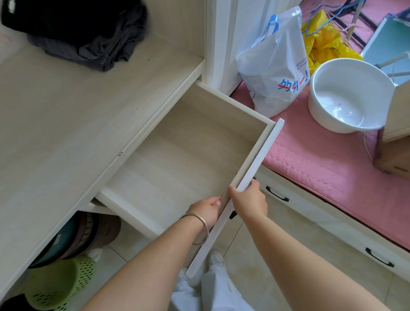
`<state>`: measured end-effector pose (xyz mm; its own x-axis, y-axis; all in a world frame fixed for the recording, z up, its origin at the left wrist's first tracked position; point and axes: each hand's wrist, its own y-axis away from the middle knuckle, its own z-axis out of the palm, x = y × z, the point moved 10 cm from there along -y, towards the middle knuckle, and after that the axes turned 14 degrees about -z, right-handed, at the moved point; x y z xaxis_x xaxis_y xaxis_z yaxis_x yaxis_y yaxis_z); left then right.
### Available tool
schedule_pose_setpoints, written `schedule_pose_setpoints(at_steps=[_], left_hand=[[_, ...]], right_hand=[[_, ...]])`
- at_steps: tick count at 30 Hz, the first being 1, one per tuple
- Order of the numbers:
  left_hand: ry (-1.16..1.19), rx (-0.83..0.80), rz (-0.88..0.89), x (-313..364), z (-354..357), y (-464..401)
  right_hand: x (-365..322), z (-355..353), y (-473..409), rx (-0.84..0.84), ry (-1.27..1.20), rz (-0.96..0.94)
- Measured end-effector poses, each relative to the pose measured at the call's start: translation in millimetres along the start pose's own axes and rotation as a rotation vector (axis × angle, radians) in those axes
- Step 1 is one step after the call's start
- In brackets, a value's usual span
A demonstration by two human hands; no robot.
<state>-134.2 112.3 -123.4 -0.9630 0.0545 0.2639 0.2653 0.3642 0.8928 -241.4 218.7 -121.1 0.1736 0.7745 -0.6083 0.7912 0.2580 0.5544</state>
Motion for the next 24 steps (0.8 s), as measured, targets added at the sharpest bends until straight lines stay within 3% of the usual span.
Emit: schedule_pose_setpoints(at_steps=[21, 24], left_hand=[[-0.047, -0.078, 0.053, 8, 30, 9], [-0.077, -0.086, 0.05, 10, 29, 11]], right_hand=[[26, -4, 13, 0.023, 0.004, 0.061], [23, -12, 15, 0.036, 0.094, 0.032]])
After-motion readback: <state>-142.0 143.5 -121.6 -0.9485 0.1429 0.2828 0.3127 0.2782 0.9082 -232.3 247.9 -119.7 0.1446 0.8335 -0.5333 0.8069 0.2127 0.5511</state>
